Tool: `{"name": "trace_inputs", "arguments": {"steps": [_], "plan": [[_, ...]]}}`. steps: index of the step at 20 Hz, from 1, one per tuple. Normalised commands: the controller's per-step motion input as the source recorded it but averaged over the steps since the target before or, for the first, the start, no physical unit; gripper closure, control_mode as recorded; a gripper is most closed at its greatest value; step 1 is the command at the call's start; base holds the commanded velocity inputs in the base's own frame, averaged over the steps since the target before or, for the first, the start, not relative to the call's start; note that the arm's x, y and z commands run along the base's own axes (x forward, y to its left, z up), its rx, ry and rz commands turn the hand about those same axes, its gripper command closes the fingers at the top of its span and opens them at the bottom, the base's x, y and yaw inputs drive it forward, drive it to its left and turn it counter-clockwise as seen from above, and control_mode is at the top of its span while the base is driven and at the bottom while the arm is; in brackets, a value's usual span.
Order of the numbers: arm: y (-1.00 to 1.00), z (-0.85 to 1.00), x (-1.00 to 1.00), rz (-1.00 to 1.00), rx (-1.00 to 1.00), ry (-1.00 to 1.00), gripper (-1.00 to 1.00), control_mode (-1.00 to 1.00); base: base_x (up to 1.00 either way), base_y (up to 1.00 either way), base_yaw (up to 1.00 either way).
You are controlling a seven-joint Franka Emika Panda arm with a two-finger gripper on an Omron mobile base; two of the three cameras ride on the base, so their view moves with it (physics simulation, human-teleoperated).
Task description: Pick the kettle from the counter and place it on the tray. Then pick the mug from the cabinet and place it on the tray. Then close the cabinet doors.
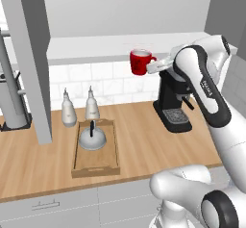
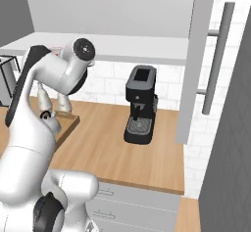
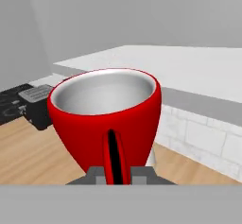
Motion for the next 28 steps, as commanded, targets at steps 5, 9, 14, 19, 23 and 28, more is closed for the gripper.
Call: {"name": "trace_inputs", "arguments": {"steps": [5,9,14,19,23,28], "plan": [[0.81,-1.00,-0.33,0.15,0.03,0.00,1.00,-1.00,0.00,0.00,0.00],[0.77,-1.00,-0.01,0.12,0.09,0.01,1.00,-1.00,0.00,0.00,0.00],[0.31,-1.00,0.04,0.15,0.10,0.08,1.00,-1.00,0.00,0.00,0.00],[0.55,-1.00,0.00,0.17,0.02,0.01,1.00,-1.00,0.00,0.00,0.00],[0.64,-0.79,0.09,0.09,0.00,0.01,1.00,-1.00,0.00,0.00,0.00],[0.22,-0.67,0.02,0.06,0.00,0.02,1.00,-1.00,0.00,0.00,0.00]]}}
